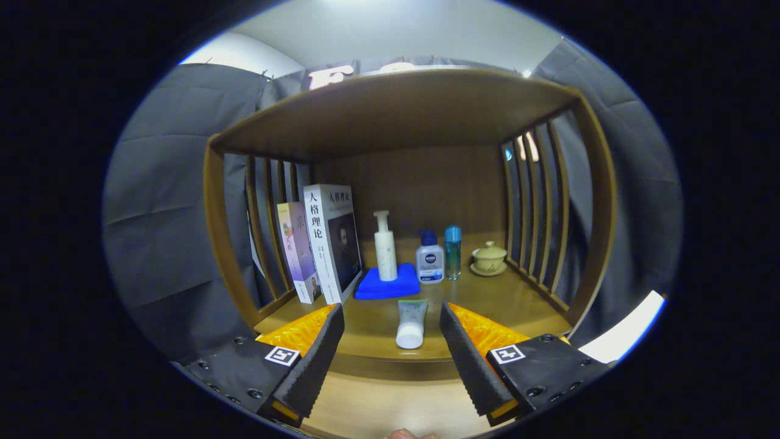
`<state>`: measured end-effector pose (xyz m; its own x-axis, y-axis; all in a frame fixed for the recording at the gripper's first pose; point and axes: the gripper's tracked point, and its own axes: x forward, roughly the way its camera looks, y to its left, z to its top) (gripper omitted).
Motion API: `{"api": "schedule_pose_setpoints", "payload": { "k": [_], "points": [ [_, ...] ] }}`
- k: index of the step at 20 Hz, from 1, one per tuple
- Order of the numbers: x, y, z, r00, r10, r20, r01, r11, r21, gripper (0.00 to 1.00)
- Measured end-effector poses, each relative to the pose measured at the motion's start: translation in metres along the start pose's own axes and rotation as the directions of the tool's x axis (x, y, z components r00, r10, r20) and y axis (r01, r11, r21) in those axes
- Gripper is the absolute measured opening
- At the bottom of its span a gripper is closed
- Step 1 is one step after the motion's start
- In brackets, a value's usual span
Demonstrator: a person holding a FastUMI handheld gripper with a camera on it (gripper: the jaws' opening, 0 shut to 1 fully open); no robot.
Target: Pull open the drawer, take out the items inside it, and place them on the countertop above the cabinet.
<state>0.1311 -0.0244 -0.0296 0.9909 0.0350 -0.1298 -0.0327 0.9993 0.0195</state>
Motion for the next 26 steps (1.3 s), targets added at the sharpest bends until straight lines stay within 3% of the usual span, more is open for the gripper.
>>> {"api": "schedule_pose_setpoints", "payload": {
  "k": [6,10,15,17,23,26],
  "points": [
    [-0.065,0.032,-0.031,0.996,0.02,0.091,-0.015,0.998,-0.058,0.98],
    [-0.107,0.034,-0.053,0.99,0.0,0.141,0.019,0.991,-0.133,0.98],
    [-0.148,0.03,-0.1,0.997,-0.007,0.078,0.019,0.988,-0.153,0.99],
    [-0.167,0.021,-0.113,0.997,-0.041,0.068,0.052,0.986,-0.161,1.0],
    [-0.179,-0.003,-0.147,0.992,-0.113,0.065,0.121,0.98,-0.155,1.0],
    [-0.17,-0.009,-0.169,0.993,-0.12,0.002,0.119,0.985,-0.122,1.0]
  ]
}}
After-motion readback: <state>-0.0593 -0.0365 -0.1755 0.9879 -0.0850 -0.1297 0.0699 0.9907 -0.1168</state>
